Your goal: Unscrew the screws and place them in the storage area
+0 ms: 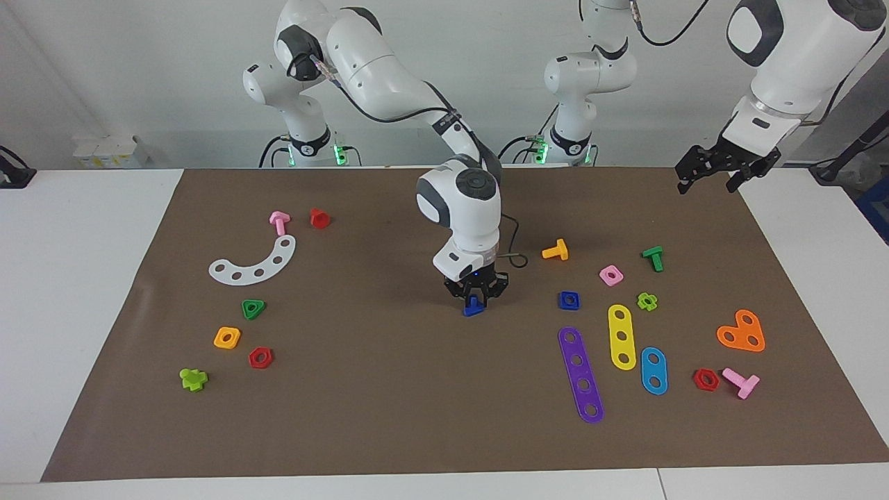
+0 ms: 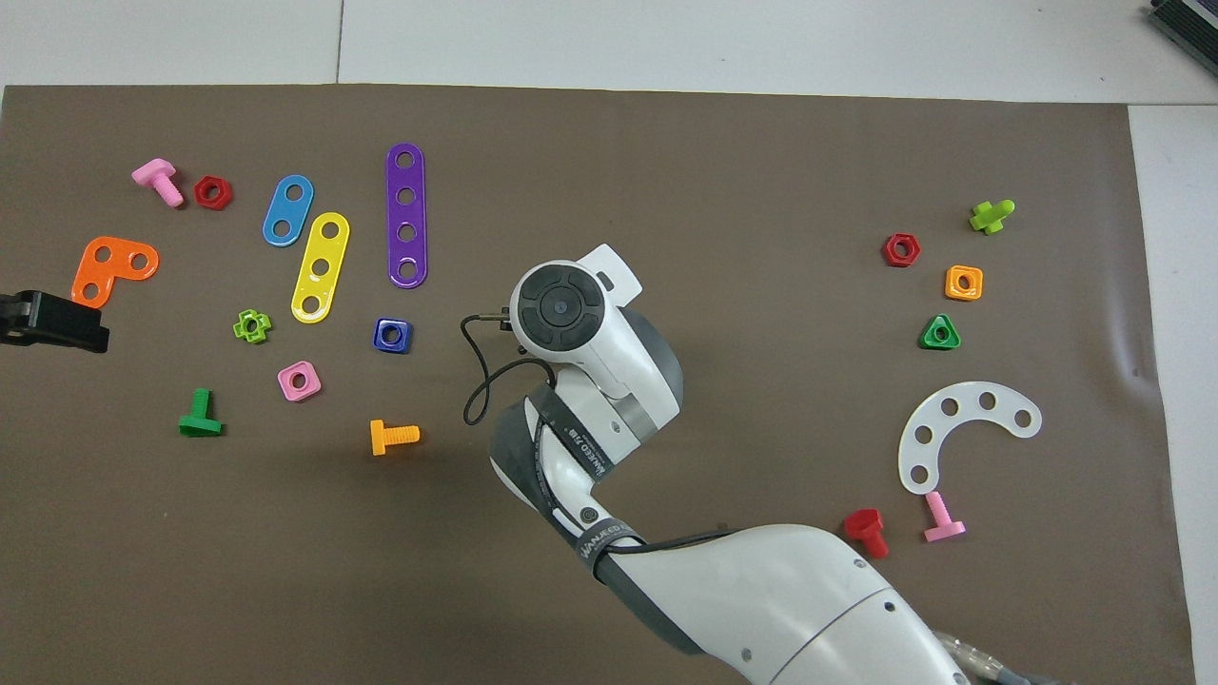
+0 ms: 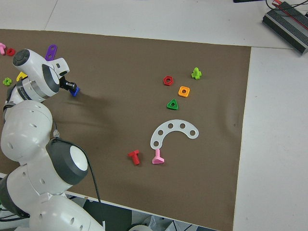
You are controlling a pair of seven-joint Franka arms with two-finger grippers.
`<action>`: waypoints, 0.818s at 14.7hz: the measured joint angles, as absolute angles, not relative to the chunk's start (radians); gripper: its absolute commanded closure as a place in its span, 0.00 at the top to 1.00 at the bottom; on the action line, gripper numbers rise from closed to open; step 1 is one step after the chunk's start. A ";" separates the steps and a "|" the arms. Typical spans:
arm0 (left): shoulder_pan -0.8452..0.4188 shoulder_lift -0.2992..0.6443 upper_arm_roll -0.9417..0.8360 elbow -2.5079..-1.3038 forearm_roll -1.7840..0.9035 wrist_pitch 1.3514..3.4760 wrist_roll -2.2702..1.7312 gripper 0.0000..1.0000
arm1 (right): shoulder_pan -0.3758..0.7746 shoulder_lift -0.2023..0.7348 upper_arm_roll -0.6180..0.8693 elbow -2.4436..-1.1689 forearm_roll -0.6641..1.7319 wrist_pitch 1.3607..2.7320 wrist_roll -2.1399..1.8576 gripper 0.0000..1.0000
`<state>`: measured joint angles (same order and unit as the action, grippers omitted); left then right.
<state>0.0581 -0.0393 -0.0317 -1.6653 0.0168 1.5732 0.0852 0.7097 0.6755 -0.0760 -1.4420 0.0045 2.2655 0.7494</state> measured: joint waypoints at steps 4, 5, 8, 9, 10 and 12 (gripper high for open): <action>0.057 -0.039 -0.034 -1.665 0.015 1.577 0.085 1.00 | 0.710 0.675 -0.076 -1.442 -0.020 2.266 0.749 0.29; 0.056 -0.039 -0.038 -1.665 0.014 1.579 0.085 1.00 | 0.710 0.675 -0.076 -1.442 -0.020 2.266 0.749 0.00; 0.056 -0.039 -0.045 -1.664 0.014 1.591 0.085 1.00 | 0.710 0.675 -0.076 -1.442 -0.029 2.266 0.749 0.00; 0.056 -0.039 -0.046 -1.664 0.014 1.594 0.085 1.00 | 0.710 0.675 -0.076 -1.442 -0.032 2.266 0.749 0.00; 0.056 -0.039 -0.047 -1.664 0.014 1.596 0.085 1.00 | 0.710 0.675 -0.076 -1.442 -0.035 2.266 0.748 0.00; 0.056 -0.039 -0.047 -1.664 0.014 1.610 0.083 1.00 | 0.706 0.674 -0.080 -1.440 -0.040 2.266 0.747 0.00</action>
<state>0.0557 -0.0392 -0.0466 -1.6637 0.0143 1.6095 0.0834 0.7062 0.6738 -0.0800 -1.4395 -0.0399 2.2655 0.7469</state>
